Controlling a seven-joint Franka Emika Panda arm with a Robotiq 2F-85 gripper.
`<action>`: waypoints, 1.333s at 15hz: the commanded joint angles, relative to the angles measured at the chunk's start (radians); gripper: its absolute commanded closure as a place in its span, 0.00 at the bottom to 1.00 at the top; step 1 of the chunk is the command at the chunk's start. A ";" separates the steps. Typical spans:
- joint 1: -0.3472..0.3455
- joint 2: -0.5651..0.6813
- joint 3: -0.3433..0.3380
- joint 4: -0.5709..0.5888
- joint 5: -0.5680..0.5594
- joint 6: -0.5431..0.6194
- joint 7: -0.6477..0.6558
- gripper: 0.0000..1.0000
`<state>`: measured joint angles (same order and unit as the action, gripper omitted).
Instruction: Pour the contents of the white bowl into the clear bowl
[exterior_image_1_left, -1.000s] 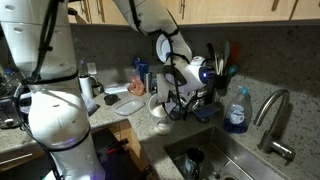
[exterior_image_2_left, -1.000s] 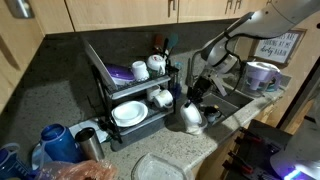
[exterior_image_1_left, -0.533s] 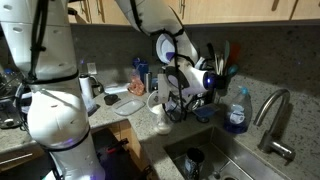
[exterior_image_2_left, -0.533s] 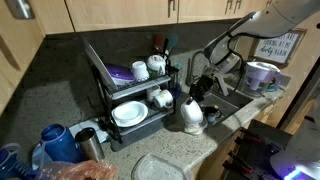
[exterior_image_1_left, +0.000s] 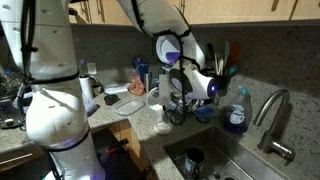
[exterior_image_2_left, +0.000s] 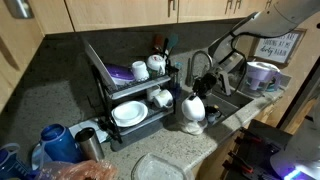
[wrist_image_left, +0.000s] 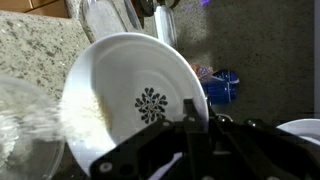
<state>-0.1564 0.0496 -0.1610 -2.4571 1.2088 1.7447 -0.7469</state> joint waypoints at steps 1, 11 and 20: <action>-0.024 0.004 -0.017 0.000 0.030 -0.082 -0.042 0.98; -0.068 0.079 -0.052 0.006 0.092 -0.207 -0.144 0.98; -0.088 0.105 -0.067 0.011 0.098 -0.311 -0.210 0.98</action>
<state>-0.2405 0.1744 -0.2252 -2.4528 1.2974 1.4957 -0.9395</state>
